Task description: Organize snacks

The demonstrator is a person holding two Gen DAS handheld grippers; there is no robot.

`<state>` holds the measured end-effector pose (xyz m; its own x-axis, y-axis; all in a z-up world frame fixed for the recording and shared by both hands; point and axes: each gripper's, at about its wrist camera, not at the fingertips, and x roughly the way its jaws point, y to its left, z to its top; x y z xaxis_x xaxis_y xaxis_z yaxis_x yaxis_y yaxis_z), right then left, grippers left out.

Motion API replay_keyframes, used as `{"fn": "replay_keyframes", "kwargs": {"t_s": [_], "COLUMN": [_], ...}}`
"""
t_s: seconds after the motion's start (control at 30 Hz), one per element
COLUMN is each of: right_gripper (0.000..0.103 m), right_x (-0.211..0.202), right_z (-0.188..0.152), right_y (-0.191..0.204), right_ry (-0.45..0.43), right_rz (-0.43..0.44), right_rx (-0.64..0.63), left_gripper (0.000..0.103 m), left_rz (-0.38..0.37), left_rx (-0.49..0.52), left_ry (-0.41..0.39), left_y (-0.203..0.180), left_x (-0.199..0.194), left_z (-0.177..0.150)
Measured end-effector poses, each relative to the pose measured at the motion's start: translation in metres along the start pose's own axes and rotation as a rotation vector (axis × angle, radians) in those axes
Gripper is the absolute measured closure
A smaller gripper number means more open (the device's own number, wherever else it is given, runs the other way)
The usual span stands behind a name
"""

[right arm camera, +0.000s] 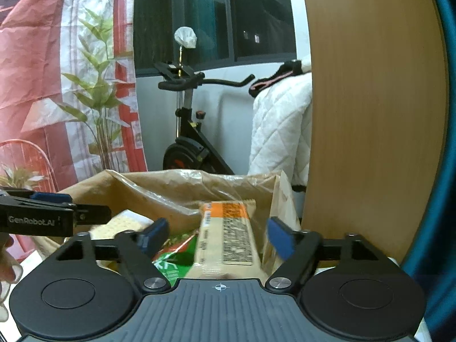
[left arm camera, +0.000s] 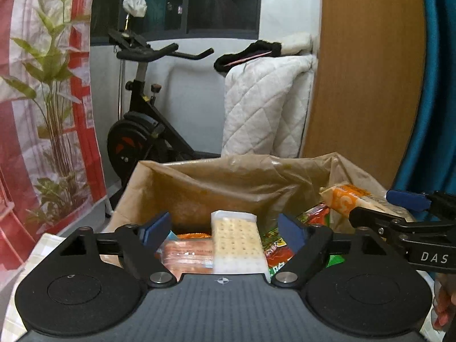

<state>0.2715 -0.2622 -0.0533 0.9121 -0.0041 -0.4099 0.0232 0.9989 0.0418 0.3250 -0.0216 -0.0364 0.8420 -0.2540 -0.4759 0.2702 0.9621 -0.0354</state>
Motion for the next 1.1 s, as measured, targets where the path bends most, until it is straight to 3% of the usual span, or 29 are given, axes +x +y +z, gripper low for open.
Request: {"fn": "replay_keyframes", "kwargs": {"t_s": [0.1,0.23,0.67,0.9,1.1], "right_gripper": [0.008,0.001,0.001,0.001,0.001], "right_x": [-0.014,-0.041,-0.125,-0.183,-0.220], "right_z": [0.006,0.016,0.035,0.036,0.028], "right_y": [0.002,0.005,0.024,0.044,0.053], "right_ry": [-0.009,-0.038,-0.083,-0.123,-0.128], "right_rz": [0.004,0.017,0.019,0.001,-0.022], "right_rx": [0.007,0.029,0.038,0.017,0.050], "left_gripper": [0.016,0.012,0.009,0.008,0.008], "left_rz": [-0.009,0.022,0.074,0.124,0.124], "left_rx": [0.015,0.048,0.064,0.072,0.042], "left_ry": [0.007,-0.028,-0.112,-0.162,-0.206], "left_y": [0.000,-0.003,-0.009,-0.024,-0.035], "left_x": [-0.016,-0.047,-0.132,-0.180,-0.221], "left_z": [0.003,0.004,0.011,0.001,-0.011]}}
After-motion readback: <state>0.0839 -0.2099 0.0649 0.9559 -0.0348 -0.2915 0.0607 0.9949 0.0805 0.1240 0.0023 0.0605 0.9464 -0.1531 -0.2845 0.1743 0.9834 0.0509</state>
